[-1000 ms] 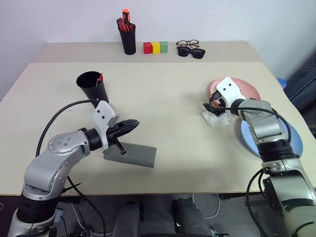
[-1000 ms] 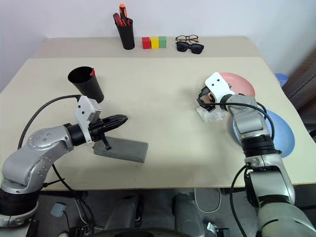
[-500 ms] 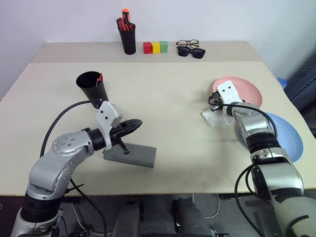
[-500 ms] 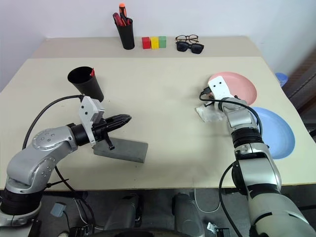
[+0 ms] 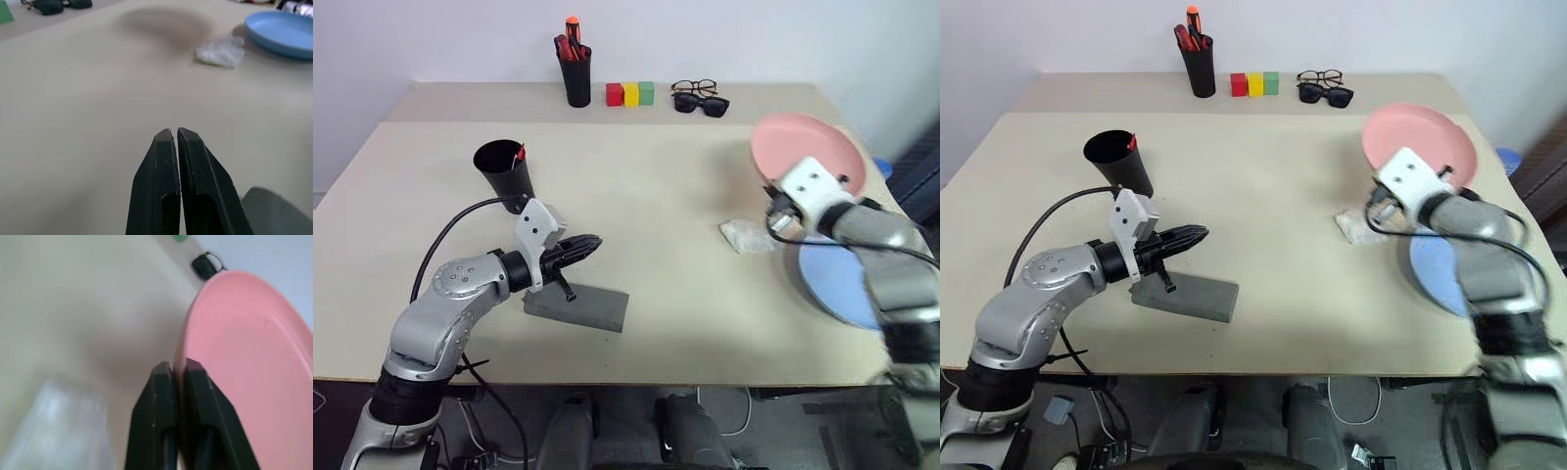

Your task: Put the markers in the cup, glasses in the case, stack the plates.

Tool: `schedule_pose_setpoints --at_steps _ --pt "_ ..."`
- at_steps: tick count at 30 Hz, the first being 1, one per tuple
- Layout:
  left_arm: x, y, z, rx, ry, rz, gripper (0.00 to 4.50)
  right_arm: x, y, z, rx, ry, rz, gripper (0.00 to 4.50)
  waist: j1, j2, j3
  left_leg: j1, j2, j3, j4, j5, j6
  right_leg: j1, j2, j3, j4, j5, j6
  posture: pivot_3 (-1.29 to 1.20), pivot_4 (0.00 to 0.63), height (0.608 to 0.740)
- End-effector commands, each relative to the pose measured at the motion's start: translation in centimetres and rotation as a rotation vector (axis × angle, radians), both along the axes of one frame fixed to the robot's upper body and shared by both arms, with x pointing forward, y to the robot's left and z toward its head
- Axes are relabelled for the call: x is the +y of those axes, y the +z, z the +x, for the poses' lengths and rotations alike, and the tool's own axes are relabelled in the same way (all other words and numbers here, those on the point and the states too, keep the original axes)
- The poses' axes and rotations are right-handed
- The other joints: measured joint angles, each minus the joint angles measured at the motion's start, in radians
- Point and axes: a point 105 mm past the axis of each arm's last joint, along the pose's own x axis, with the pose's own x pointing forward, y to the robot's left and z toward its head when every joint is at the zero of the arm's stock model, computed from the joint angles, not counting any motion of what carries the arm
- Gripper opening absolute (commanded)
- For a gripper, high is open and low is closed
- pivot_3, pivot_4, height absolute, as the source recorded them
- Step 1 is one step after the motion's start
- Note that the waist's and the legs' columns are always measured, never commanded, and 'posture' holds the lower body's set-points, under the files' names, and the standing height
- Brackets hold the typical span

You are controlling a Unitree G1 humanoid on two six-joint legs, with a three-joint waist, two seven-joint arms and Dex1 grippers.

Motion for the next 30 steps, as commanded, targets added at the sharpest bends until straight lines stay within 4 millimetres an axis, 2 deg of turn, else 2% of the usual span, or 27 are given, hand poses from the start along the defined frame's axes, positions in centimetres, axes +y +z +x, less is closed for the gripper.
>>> schedule_pose_setpoints --at_steps 1,4,5,8,10,12,15,19,24,29,30 --pt "-0.8 0.6 0.5 -0.049 -0.071 0.011 0.11 -1.9 1.5 -3.8 -0.005 -0.032 -0.009 0.06 0.001 0.000 0.000 0.000 0.000 0.000 0.000 0.000 0.000 0.001 0.001 0.000 0.000 0.000 0.000 0.00 0.150 0.740" --pt "-1.3 0.8 1.2 -0.057 -0.100 0.003 0.11 -2.9 -0.1 -6.1 0.086 -0.074 0.015 0.06 -0.008 0.001 -0.001 0.002 0.001 0.002 0.000 0.000 0.000 0.002 0.002 0.000 0.000 0.000 0.000 0.00 0.150 0.740" --pt "-1.4 0.9 1.4 -0.059 -0.104 -0.001 0.11 -3.0 -0.8 -6.6 0.120 -0.081 0.027 0.36 -0.012 0.001 -0.001 0.002 0.000 0.002 0.000 0.000 0.000 0.002 0.001 0.001 0.001 0.000 0.000 0.00 0.150 0.740" --pt "-2.0 1.0 1.9 -0.071 -0.119 -0.009 0.11 -2.5 -2.1 -7.1 0.163 -0.075 0.071 1.49 -0.022 0.002 -0.001 0.006 0.001 0.002 0.000 0.000 0.000 0.004 0.002 0.002 0.001 0.000 0.000 0.00 0.150 0.740" --pt "-2.1 1.1 2.0 -0.077 -0.119 -0.011 0.11 -2.2 -2.2 -6.8 0.146 -0.080 0.047 2.49 -0.023 0.002 -0.001 0.009 0.001 0.002 -0.002 0.000 0.000 0.006 0.002 0.003 0.001 0.000 0.000 0.00 0.150 0.740" --pt "-1.9 1.2 2.0 -0.080 -0.111 -0.018 0.11 -1.0 -2.2 -6.5 0.145 -0.040 0.081 3.48 -0.020 0.002 -0.001 0.012 0.001 0.002 -0.003 0.000 0.000 0.009 0.002 0.003 0.000 0.000 0.000 0.00 0.150 0.740" --pt "-1.6 1.1 1.9 -0.081 -0.097 -0.017 0.11 1.3 -2.5 -5.7 0.142 0.040 0.114 3.48 -0.018 0.001 -0.001 0.014 0.001 0.002 -0.003 0.000 0.000 0.011 0.002 0.003 0.000 0.000 0.000 0.00 0.150 0.740" --pt "-0.9 0.7 1.5 -0.082 -0.062 -0.007 0.11 3.8 -4.7 -2.1 0.137 0.047 0.151 3.48 -0.023 0.002 -0.001 0.015 0.001 0.002 -0.003 0.000 0.000 0.012 0.002 0.003 0.000 0.000 0.000 0.00 0.150 0.740" --pt "-0.3 1.0 1.0 -0.089 -0.018 -0.015 0.11 5.2 -5.9 1.4 0.133 0.000 0.243 3.48 -0.012 0.002 -0.001 0.015 0.001 0.001 -0.004 0.000 0.000 0.012 0.001 0.003 -0.001 0.000 0.000 0.00 0.150 0.740" --pt "0.5 0.8 0.2 -0.079 0.023 -0.017 0.11 4.5 -8.1 3.6 0.160 -0.114 0.249 3.48 -0.015 0.002 -0.001 0.015 0.001 0.002 -0.003 0.000 0.000 0.012 0.000 0.003 -0.001 0.000 0.000 0.00 0.150 0.740" --pt "0.8 0.8 0.1 -0.078 0.034 -0.018 0.11 4.3 -8.2 3.7 0.159 -0.127 0.248 2.96 -0.016 0.002 -0.001 0.014 0.001 0.002 -0.004 0.000 0.000 0.012 0.000 0.003 -0.001 0.000 0.000 0.00 0.150 0.740"
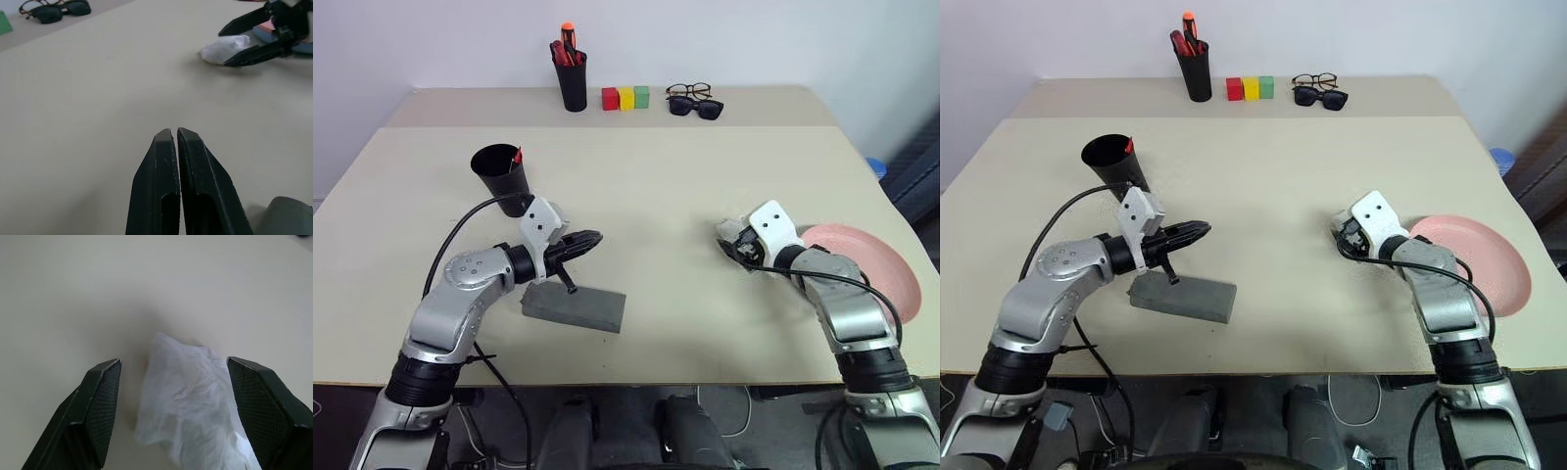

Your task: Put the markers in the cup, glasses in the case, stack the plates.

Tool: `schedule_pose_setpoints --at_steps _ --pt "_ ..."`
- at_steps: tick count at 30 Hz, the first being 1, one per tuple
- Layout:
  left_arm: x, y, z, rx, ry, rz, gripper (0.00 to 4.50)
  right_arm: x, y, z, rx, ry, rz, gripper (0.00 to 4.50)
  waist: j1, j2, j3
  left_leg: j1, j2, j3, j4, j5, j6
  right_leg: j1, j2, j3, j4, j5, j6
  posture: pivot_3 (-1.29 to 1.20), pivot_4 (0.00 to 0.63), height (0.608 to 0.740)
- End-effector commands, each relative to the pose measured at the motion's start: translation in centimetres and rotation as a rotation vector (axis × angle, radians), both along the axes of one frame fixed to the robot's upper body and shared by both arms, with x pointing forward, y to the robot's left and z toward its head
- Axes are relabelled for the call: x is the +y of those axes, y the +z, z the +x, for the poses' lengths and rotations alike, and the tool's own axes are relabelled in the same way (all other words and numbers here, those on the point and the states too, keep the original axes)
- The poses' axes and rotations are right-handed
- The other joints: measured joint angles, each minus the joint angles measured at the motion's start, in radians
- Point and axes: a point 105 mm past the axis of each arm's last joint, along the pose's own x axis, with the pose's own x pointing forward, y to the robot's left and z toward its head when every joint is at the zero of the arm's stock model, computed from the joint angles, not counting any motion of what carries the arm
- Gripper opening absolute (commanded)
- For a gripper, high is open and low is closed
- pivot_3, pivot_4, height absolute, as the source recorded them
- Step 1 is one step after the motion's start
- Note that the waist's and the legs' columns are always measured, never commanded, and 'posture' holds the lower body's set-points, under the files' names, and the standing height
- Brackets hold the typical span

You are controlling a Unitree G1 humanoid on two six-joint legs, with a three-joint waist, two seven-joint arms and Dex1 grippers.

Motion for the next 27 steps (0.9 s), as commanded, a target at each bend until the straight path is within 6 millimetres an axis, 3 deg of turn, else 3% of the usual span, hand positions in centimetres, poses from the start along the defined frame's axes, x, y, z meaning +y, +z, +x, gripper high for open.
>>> schedule_pose_setpoints --at_steps 1,6,11,15,18,21,27 --pt "0.5 1.2 -0.6 -0.041 0.022 -0.015 0.11 -0.9 0.2 0.7 -0.027 -0.059 -0.023 2.63 -0.001 0.000 0.000 0.000 0.000 0.000 0.000 0.000 0.000 0.000 0.000 0.000 0.000 0.000 0.000 0.00 0.150 0.740" --pt "1.2 1.3 -0.6 -0.034 0.054 -0.028 0.11 -1.0 1.2 0.5 -0.056 -0.052 0.006 0.20 0.000 0.000 0.000 0.000 0.000 0.000 0.000 0.000 0.000 0.000 0.000 0.000 0.000 0.000 0.000 0.00 0.150 0.740" --pt "1.0 1.1 -0.4 -0.018 0.059 -0.045 0.11 -3.2 5.2 -1.1 -0.187 -0.086 -0.041 0.09 0.003 0.001 0.000 0.000 0.000 0.000 0.000 0.000 0.000 0.000 0.000 0.000 0.000 0.000 0.000 0.00 0.150 0.740" --pt "1.0 0.7 -0.2 0.005 0.057 -0.055 0.11 -8.1 8.3 -4.3 -0.228 -0.233 -0.090 0.09 0.004 0.001 0.000 -0.001 0.000 0.000 0.000 0.000 0.001 0.000 0.000 0.000 -0.001 0.000 0.000 0.00 0.150 0.740" --pt "0.9 0.9 0.0 0.018 0.054 -0.101 0.11 -11.6 8.3 -7.0 -0.166 -0.332 -0.145 0.09 0.003 0.001 0.000 0.000 0.000 -0.001 0.000 0.000 0.001 0.001 0.000 -0.001 -0.001 0.000 0.000 0.00 0.150 0.740" --pt "1.5 1.4 0.2 0.027 0.068 -0.154 0.11 -13.4 7.2 -8.8 -0.086 -0.382 -0.158 0.86 -0.002 0.001 0.000 0.001 0.000 0.000 0.000 0.000 0.001 0.003 0.001 -0.001 -0.002 0.000 0.000 0.00 0.150 0.740" --pt "3.6 1.4 0.9 -0.002 0.166 -0.138 0.11 -11.3 8.0 -7.8 -0.138 -0.275 -0.177 3.80 -0.021 0.003 -0.001 0.003 0.001 0.001 -0.001 0.000 0.001 0.003 0.002 0.001 0.000 0.000 0.000 0.00 0.150 0.740"
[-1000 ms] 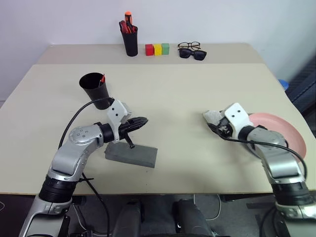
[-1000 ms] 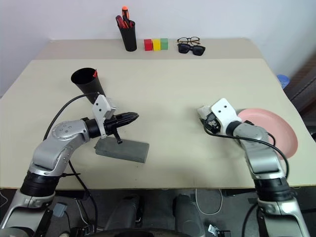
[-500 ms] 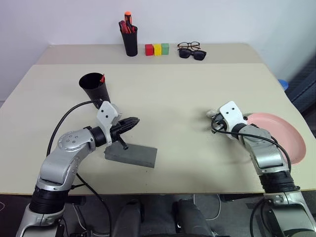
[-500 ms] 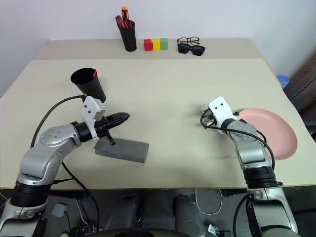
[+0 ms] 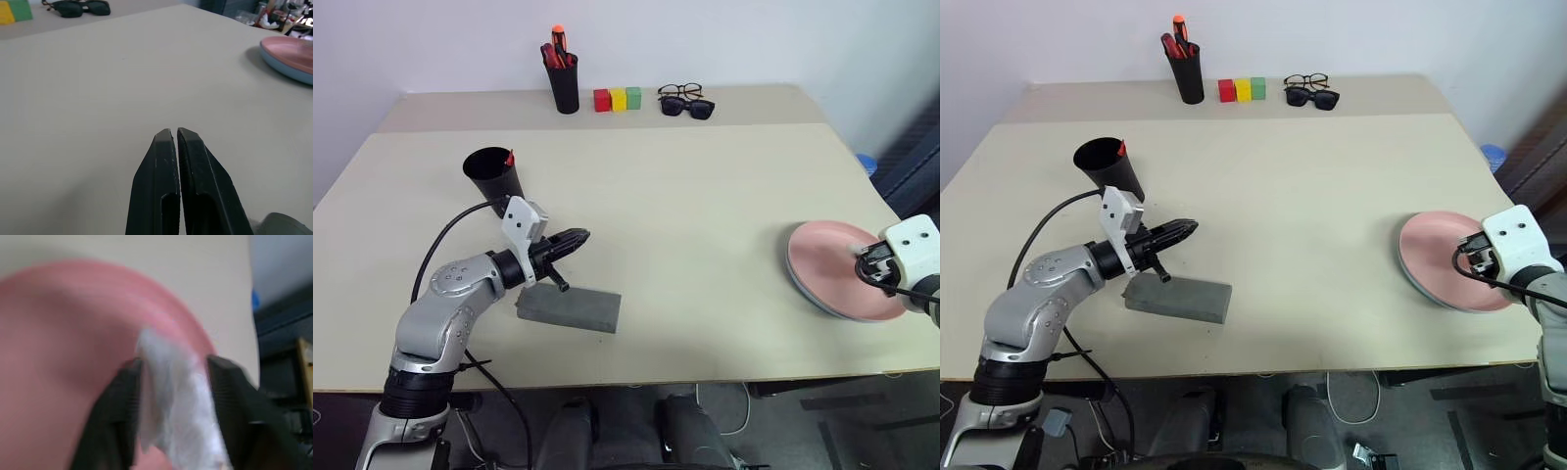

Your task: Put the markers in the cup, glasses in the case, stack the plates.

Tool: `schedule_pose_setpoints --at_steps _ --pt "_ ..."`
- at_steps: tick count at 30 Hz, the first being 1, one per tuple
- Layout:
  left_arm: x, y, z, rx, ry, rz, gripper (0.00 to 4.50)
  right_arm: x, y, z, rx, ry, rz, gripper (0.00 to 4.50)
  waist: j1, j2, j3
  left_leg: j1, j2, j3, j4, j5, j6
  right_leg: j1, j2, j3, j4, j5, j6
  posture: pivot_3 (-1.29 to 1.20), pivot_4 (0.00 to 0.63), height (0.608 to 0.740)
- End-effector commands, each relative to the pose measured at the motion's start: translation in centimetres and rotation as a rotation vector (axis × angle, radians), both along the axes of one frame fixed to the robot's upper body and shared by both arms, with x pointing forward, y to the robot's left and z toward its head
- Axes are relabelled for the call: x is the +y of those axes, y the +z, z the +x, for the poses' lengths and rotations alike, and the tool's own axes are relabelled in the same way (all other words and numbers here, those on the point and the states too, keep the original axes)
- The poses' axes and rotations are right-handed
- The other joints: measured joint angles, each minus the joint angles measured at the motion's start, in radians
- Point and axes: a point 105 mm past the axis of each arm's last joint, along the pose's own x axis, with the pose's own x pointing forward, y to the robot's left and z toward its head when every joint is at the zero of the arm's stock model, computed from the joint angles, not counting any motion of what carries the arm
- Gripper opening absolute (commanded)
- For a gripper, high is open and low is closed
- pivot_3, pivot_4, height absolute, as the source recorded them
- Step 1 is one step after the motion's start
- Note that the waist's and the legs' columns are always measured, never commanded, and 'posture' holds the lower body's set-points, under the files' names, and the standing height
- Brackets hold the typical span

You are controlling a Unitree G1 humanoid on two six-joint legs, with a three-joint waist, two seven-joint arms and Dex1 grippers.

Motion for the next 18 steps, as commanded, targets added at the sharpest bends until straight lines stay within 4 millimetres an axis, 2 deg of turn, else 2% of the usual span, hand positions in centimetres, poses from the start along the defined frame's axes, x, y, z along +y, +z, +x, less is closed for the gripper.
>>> schedule_pose_setpoints --at_steps 1,5,9,11,14,18 --pt "2.3 1.4 0.1 -0.075 0.094 0.011 0.11 2.4 3.2 1.5 -0.122 0.131 -0.029 3.80 -0.007 0.000 0.000 0.000 0.000 0.000 0.000 0.000 0.000 0.000 0.000 0.000 0.000 0.000 0.000 0.00 0.150 0.740" --pt "6.2 1.4 -0.4 -0.092 0.240 0.048 0.11 6.2 3.8 3.4 -0.175 0.302 0.060 3.80 -0.011 0.000 0.000 0.000 0.000 0.000 -0.001 0.000 0.000 -0.001 0.000 0.000 0.000 0.000 0.000 0.00 0.150 0.740" --pt "11.7 1.4 -2.0 -0.124 0.482 0.090 0.11 11.3 3.0 4.9 -0.178 0.520 0.204 3.80 -0.011 -0.001 0.001 -0.001 0.001 -0.001 -0.001 0.000 0.000 -0.001 0.000 0.000 -0.001 0.000 0.000 0.00 0.150 0.740" --pt "14.0 1.1 -3.1 -0.131 0.587 0.135 0.11 12.9 2.6 5.4 -0.169 0.592 0.267 3.80 -0.007 -0.002 0.001 -0.001 0.002 -0.001 -0.001 0.000 0.000 -0.001 -0.001 0.000 -0.002 0.000 0.000 0.00 0.150 0.740" --pt "16.0 0.9 -4.7 -0.137 0.687 0.172 0.11 14.2 2.4 6.1 -0.168 0.654 0.334 3.80 0.007 -0.002 0.001 -0.002 0.002 -0.001 -0.001 0.000 0.001 0.000 -0.003 -0.001 -0.002 0.000 0.000 0.00 0.150 0.740" --pt "16.6 0.3 -6.2 -0.129 0.737 0.190 0.11 15.3 1.9 7.0 -0.139 0.712 0.375 3.80 0.019 -0.002 0.001 -0.001 0.001 -0.001 -0.001 -0.001 0.001 0.001 -0.005 -0.001 -0.004 0.000 0.000 0.00 0.150 0.740"
